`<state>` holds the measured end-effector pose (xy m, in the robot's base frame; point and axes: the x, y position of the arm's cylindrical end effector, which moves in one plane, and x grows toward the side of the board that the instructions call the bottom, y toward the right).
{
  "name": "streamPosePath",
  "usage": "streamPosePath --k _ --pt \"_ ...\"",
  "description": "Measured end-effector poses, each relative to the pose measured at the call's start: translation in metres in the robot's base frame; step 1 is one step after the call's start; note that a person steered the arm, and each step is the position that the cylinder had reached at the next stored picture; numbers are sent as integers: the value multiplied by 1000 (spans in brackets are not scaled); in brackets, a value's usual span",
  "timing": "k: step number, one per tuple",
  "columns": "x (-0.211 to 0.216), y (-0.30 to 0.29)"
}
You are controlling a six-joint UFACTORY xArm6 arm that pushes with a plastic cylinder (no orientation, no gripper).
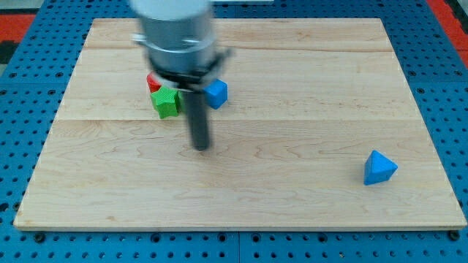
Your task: Point your arm at the bottom right corner of the board
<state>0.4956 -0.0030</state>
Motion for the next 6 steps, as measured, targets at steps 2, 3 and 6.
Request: streamPosePath --k 2,3,6 --pt "-40 133" --pt "-51 220" --pt "79 325"
